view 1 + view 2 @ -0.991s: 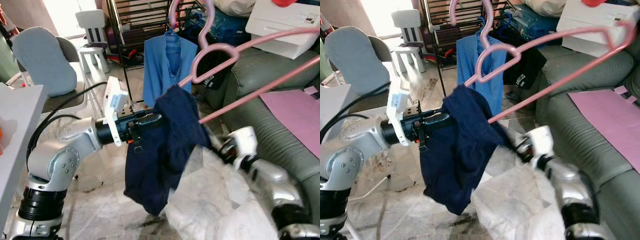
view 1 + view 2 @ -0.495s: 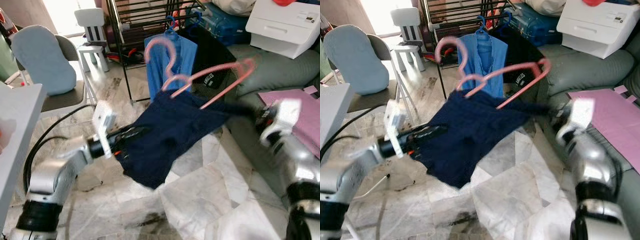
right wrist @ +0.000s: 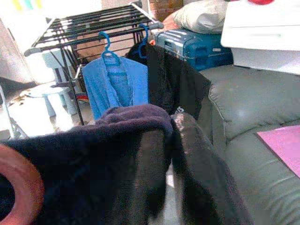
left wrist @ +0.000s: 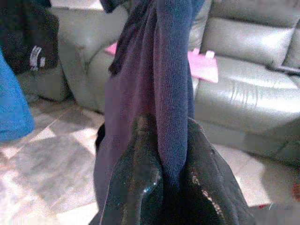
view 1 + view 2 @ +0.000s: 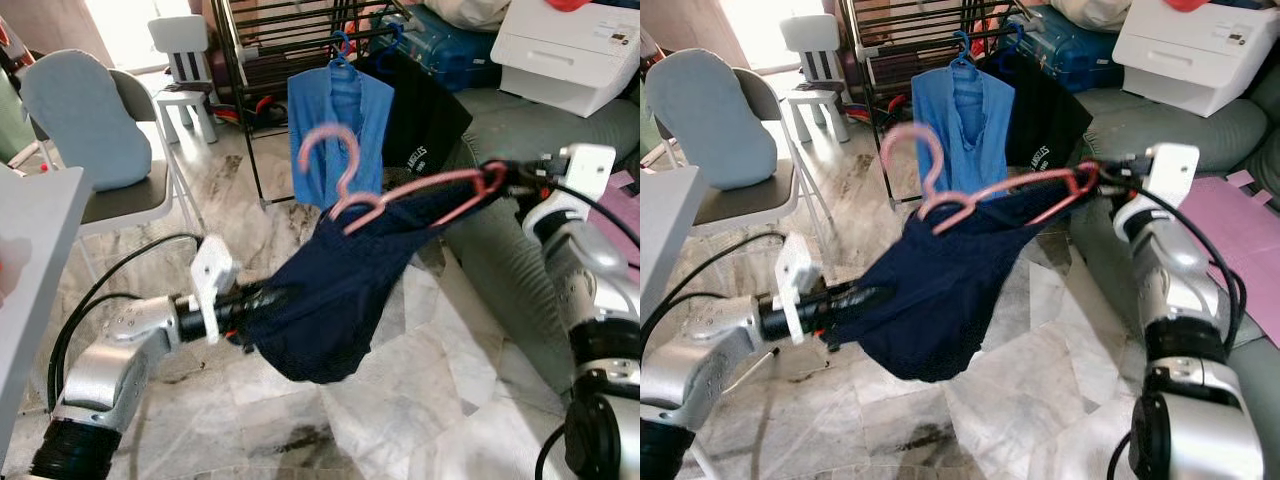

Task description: Hang hanger

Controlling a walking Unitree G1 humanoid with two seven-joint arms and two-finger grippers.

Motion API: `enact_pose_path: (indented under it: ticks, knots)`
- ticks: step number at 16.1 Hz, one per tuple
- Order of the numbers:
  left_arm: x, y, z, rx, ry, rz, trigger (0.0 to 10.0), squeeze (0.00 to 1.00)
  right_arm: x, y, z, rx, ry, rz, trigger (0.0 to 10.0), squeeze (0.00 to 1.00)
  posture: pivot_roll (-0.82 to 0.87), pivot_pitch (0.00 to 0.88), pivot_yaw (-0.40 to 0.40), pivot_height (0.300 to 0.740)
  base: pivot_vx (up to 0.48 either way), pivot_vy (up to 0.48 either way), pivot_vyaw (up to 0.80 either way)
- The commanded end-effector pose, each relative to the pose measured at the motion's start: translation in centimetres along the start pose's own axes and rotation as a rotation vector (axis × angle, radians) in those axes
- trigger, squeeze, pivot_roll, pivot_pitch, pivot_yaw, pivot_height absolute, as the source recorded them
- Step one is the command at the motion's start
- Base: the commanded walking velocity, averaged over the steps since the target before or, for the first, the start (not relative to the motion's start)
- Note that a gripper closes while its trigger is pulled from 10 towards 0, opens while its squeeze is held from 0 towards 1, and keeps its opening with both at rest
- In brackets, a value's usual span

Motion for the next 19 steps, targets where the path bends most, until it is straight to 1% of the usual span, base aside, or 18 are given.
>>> enact_pose_path:
  ticks: [1, 2, 3, 5, 6, 8, 9, 11, 12, 13, 15, 16, 18, 19]
  knots:
    - [-0.7, -1.8, 1.7, -0.08, 0.034, -0.004, 0.0, 0.0, 1.4, 3.0, 0.0, 0.088, -0.07, -0.003, 0.0, 0.0, -0.13, 0.031, 0.05, 0.74, 0.0, 0.0, 0.0]
    - [-1.1, -3.1, 2.1, -0.129, 0.058, -0.033, 0.0, 0.0, 1.2, 3.3, 0.0, 0.094, -0.065, 0.024, 0.0, 0.0, -0.13, 0.032, 0.05, 0.74, 0.0, 0.0, 0.0]
    - [-1.4, -3.8, 2.3, -0.152, 0.078, -0.038, 0.0, 0.0, 1.1, 3.4, -0.1, 0.095, -0.063, 0.026, 0.0, 0.0, -0.14, 0.032, 0.051, 0.74, 0.0, 0.0, 0.0]
    - [-2.0, -5.5, 2.6, -0.215, 0.115, -0.082, 0.0, 0.0, 0.8, 3.7, -0.1, 0.102, -0.052, 0.051, 0.0, 0.0, -0.14, 0.031, 0.054, 0.74, 0.0, 0.0, 0.0]
    - [-2.1, -6.0, 2.7, -0.237, 0.121, -0.097, 0.0, 0.0, 0.8, 3.7, -0.1, 0.102, -0.051, 0.049, 0.0, 0.0, -0.14, 0.031, 0.054, 0.74, 0.0, 0.0, 0.0]
    - [-2.5, -7.0, 2.8, -0.275, 0.153, -0.111, 0.0, 0.0, 0.2, 3.7, -0.3, 0.102, -0.029, 0.079, 0.0, 0.0, -0.14, 0.028, 0.053, 0.74, 0.0, 0.0, 0.0]
    - [-3.0, -7.6, 2.9, -0.309, 0.177, -0.129, 0.0, 0.0, -0.3, 3.6, -0.4, 0.102, -0.015, 0.093, 0.0, 0.0, -0.14, 0.025, 0.052, 0.74, 0.0, 0.0, 0.0]
    - [-3.2, -8.3, 3.0, -0.362, 0.187, -0.163, 0.0, 0.0, -1.0, 3.5, -0.5, 0.103, 0.007, 0.119, 0.0, 0.0, -0.14, 0.025, 0.052, 0.74, 0.0, 0.0, 0.0]
    - [-3.3, -8.5, 2.9, -0.381, 0.187, -0.18, 0.0, 0.0, -1.6, 3.4, -0.6, 0.104, 0.025, 0.135, 0.0, 0.0, -0.14, 0.023, 0.05, 0.74, 0.0, 0.0, 0.0]
    - [-3.9, -8.7, 2.7, -0.418, 0.217, -0.196, 0.0, 0.0, -3.2, 3.0, -0.8, 0.104, 0.072, 0.174, 0.0, 0.0, -0.13, 0.021, 0.05, 0.74, 0.0, 0.0, 0.0]
    - [-4.4, -8.4, 2.3, -0.416, 0.251, -0.192, 0.0, 0.0, -4.3, 2.7, -1.0, 0.103, 0.1, 0.187, 0.0, 0.0, -0.13, 0.02, 0.052, 0.74, 0.0, 0.0, 0.0]
    - [-4.6, -8.2, 1.9, -0.416, 0.259, -0.201, 0.0, 0.0, -5.5, 2.4, -1.0, 0.104, 0.129, 0.206, 0.0, 0.0, -0.13, 0.019, 0.053, 0.74, 0.0, 0.0, 0.0]
    - [-4.6, -8.0, 1.0, -0.425, 0.269, -0.206, 0.0, 0.0, -8.2, 1.5, -1.0, 0.104, 0.206, 0.231, 0.0, 0.0, -0.13, 0.018, 0.056, 0.74, 0.0, 0.0, 0.0]
    - [-4.6, -7.9, 0.3, -0.426, 0.277, -0.203, 0.0, 0.0, -9.9, 1.0, -0.8, 0.105, 0.256, 0.235, 0.0, 0.0, -0.13, 0.018, 0.056, 0.74, 0.0, 0.0, 0.0]
Point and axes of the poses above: a point about 5 cm out from each wrist's last joint towards the gripper, its own z axis pointing back from the gripper into the wrist, its own y axis along the axis of the wrist's last joint, x = y × z, the point moved 6 cm from there along -z, pointing out of the wrist towards the gripper, and after that the axes turned 7 degrees about -z, right-handed, at the moved point
